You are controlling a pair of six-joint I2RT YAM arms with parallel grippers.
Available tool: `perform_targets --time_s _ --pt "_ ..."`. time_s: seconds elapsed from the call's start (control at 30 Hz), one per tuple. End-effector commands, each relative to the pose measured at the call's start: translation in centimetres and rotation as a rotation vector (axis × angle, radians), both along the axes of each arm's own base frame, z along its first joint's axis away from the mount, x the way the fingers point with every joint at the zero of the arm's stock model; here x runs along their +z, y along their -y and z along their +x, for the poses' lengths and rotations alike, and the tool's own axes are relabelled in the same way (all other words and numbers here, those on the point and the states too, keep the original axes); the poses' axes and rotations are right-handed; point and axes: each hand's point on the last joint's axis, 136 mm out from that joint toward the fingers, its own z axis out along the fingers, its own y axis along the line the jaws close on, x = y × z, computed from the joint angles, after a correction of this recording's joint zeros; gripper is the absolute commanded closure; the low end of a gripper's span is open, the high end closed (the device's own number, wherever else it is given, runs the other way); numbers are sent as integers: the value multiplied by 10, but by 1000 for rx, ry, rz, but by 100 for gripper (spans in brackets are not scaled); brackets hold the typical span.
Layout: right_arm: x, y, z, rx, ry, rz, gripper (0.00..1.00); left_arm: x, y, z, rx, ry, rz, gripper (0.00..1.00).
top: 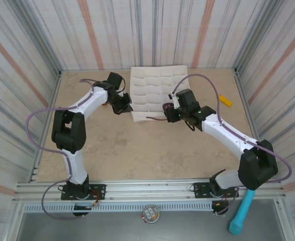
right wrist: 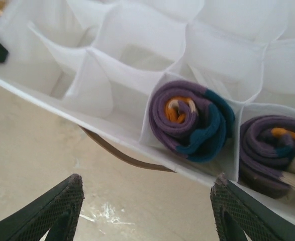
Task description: Roll the socks
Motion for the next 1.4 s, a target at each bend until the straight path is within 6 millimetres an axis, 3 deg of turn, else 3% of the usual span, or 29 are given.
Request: perform_targets --time_s 0.0,0.17,0.2,0.23,0.3,0.33,0.37,0.43,0.63,0.7,0.87,0.97,1.13,1.27,1.37 --pt "13 6 7 -49 -29 -2 29 -1 -1 2 27 -35 -21 100" --pt "23 10 18 -101 -21 24 17 -3 5 16 32 -23 -49 100" --pt "25 14 20 -116 -8 19 11 -3 5 19 27 -17 -46 96" --pt "26 16 21 -128 0 12 8 -2 5 22 21 -9 -43 84" --pt "29 25 23 -163 26 -8 1 2 3 27 0 14 -22 49" --pt "30 31 24 -183 36 -19 1 6 1 28 -6 27 -7 36" --pt "30 36 24 -200 49 -28 1 12 -1 29 -16 51 6 17" --pt "32 48 25 -232 75 -43 1 26 -4 31 -35 91 9 2" --pt "38 105 27 -400 147 -67 1 81 -28 28 -133 291 111 1" --pt "29 130 29 -477 175 -80 1 102 -45 28 -177 416 179 1" --pt "2 168 28 -573 230 -41 1 121 -91 26 -212 660 302 1" --pt "-14 182 28 -599 229 -65 1 116 -129 23 -196 772 403 1" --pt "-39 204 29 -647 252 -162 1 72 -188 7 -82 912 503 1" --pt "-54 210 28 -631 305 -190 1 16 -207 -14 -72 918 549 1" --pt "-60 212 25 -627 368 -137 1 4 -207 -22 -40 1020 568 1"
